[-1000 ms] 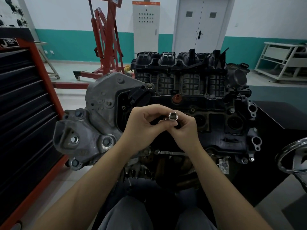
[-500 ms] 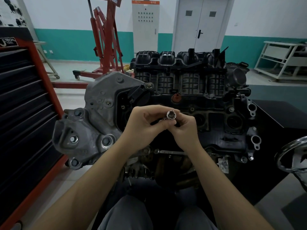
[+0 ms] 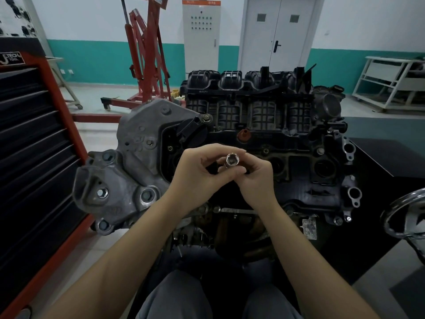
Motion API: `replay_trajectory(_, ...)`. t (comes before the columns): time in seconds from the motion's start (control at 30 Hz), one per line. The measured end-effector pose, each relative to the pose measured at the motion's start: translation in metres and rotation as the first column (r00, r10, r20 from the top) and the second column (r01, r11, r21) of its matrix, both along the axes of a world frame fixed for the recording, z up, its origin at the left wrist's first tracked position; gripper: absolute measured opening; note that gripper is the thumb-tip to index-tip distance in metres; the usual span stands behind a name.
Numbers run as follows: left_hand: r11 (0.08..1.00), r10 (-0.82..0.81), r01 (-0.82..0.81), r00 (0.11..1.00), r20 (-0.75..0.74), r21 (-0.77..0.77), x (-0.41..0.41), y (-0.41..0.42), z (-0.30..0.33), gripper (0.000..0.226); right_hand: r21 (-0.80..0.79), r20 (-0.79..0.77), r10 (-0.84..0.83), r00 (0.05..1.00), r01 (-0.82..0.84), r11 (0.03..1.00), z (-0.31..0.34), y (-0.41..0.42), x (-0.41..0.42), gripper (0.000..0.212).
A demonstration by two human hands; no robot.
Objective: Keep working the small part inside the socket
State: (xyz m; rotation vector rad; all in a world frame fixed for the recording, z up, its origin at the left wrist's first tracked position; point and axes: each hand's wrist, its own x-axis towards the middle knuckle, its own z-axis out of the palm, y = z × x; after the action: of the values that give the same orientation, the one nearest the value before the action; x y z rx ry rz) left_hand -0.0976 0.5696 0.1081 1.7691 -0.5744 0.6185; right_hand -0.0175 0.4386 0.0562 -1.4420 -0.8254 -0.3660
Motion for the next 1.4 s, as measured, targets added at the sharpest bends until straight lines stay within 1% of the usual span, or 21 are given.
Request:
replay_trajectory(0.07, 0.996, 0.085, -0.086, 0.995, 0.044, 0.011, -0.0005, -0.0011, 0.0003, 0.023, 0.012, 0.015, -0.008, 1.000, 0.007, 1.000, -0.0011, 0.0006, 0.0012, 0.016)
replay_trajectory(0.13, 0.996, 0.089, -0.090, 0.994, 0.056, 0.015, -0.0003, -0.0012, -0.0002, 0.022, -0.002, 0.054, -0.013, 0.998, 0.013, 1.000, 0.0003, 0.0002, 0.0009, 0.017)
replay_trajectory(0.27, 0.997, -0.072, 0.071, 0.997, -0.035, -0.018, -0.0013, 0.0006, -0.0004, 0.030, -0.055, 0.049, -0.009, 0.999, 0.012, 0.998, -0.0002, 0.0008, 0.0008, 0.021)
replay_trajectory(0.33, 0.993, -0.113, 0.111, 0.992, -0.049, -0.026, -0.0018, 0.0000, 0.0008, 0.032, -0.039, 0.015, -0.020, 1.000, 0.021, 0.999, -0.0013, 0.0015, 0.0011, 0.019)
replay_trajectory(0.37, 0.995, -0.097, 0.096, 0.995, -0.038, -0.023, -0.0018, -0.0007, 0.0012, 0.031, -0.021, -0.001, -0.026, 1.000, 0.025, 0.999, -0.0015, 0.0016, 0.0012, 0.019)
replay_trajectory(0.43, 1.000, -0.013, 0.013, 1.000, 0.006, -0.006, -0.0017, -0.0024, 0.0019, 0.026, 0.007, -0.026, -0.023, 0.999, 0.023, 1.000, -0.0016, 0.0013, 0.0017, 0.017)
replay_trajectory(0.5, 0.998, 0.062, -0.062, 0.997, 0.041, 0.008, -0.0007, -0.0024, 0.0007, 0.022, -0.007, -0.017, -0.022, 1.000, 0.021, 1.000, -0.0008, 0.0011, 0.0021, 0.015)
replay_trajectory(0.53, 0.997, 0.073, -0.074, 0.996, 0.054, 0.017, -0.0007, -0.0020, 0.0004, 0.021, -0.023, 0.003, -0.024, 1.000, 0.024, 0.999, -0.0008, 0.0008, 0.0024, 0.014)
replay_trajectory(0.63, 1.000, 0.016, -0.015, 0.999, 0.045, -0.014, -0.0010, 0.0008, 0.0006, 0.027, -0.040, 0.043, -0.008, 0.999, 0.010, 0.999, -0.0007, -0.0005, 0.0026, 0.023)
replay_trajectory(0.73, 0.998, -0.049, 0.049, 0.999, 0.008, -0.039, -0.0010, 0.0026, 0.0004, 0.030, -0.019, 0.015, -0.006, 1.000, 0.006, 1.000, -0.0021, -0.0012, 0.0026, 0.028)
replay_trajectory(0.8, 1.000, 0.002, -0.002, 1.000, 0.012, -0.001, -0.0006, 0.0010, -0.0004, 0.026, 0.000, -0.017, -0.002, 1.000, 0.002, 1.000, -0.0032, 0.0000, 0.0032, 0.021)
replay_trajectory(0.87, 0.997, 0.078, -0.078, 0.996, 0.035, 0.005, -0.0009, -0.0011, -0.0006, 0.023, 0.009, -0.025, 0.005, 1.000, -0.004, 1.000, -0.0040, 0.0016, 0.0038, 0.015)
replay_trajectory(0.93, 0.995, 0.096, -0.096, 0.994, 0.042, 0.001, -0.0019, -0.0021, -0.0007, 0.019, 0.005, 0.014, 0.008, 1.000, -0.009, 1.000, -0.0026, 0.0019, 0.0033, 0.019)
replay_trajectory(1.0, 0.998, 0.056, -0.056, 0.998, 0.027, 0.002, -0.0015, -0.0011, -0.0008, 0.017, -0.014, 0.058, 0.029, 0.998, -0.028, 1.000, 0.0003, 0.0010, 0.0012, 0.025)
replay_trajectory(1.03, 1.000, 0.022, -0.022, 1.000, 0.013, -0.003, -0.0011, -0.0004, -0.0013, 0.019, -0.021, 0.064, 0.038, 0.997, -0.037, 0.999, 0.0013, 0.0005, 0.0003, 0.024)
replay_trajectory(1.13, 0.997, -0.068, 0.068, 0.997, -0.026, -0.026, -0.0015, 0.0001, -0.0004, 0.024, 0.001, 0.018, 0.023, 1.000, -0.023, 1.000, 0.0002, 0.0002, 0.0009, 0.018)
replay_trajectory(1.17, 0.998, -0.058, 0.058, 0.998, -0.019, -0.017, -0.0014, -0.0003, -0.0002, 0.024, 0.016, -0.006, 0.014, 1.000, -0.014, 1.000, -0.0006, 0.0008, 0.0013, 0.018)
replay_trajectory(1.27, 0.997, 0.070, -0.071, 0.997, 0.042, 0.017, -0.0017, -0.0018, -0.0008, 0.021, 0.026, -0.049, 0.014, 0.999, -0.013, 1.000, -0.0023, 0.0021, 0.0014, 0.016)
replay_trajectory(1.33, 0.995, 0.101, -0.101, 0.994, 0.046, -0.002, -0.0021, -0.0023, -0.0013, 0.019, 0.011, -0.029, 0.000, 1.000, 0.000, 1.000, -0.0017, 0.0016, 0.0008, 0.016)
replay_trajectory(1.4, 0.997, 0.074, -0.073, 0.997, 0.014, -0.027, -0.0022, -0.0023, -0.0003, 0.020, -0.019, 0.030, -0.005, 1.000, 0.006, 1.000, 0.0002, -0.0001, 0.0005, 0.019)
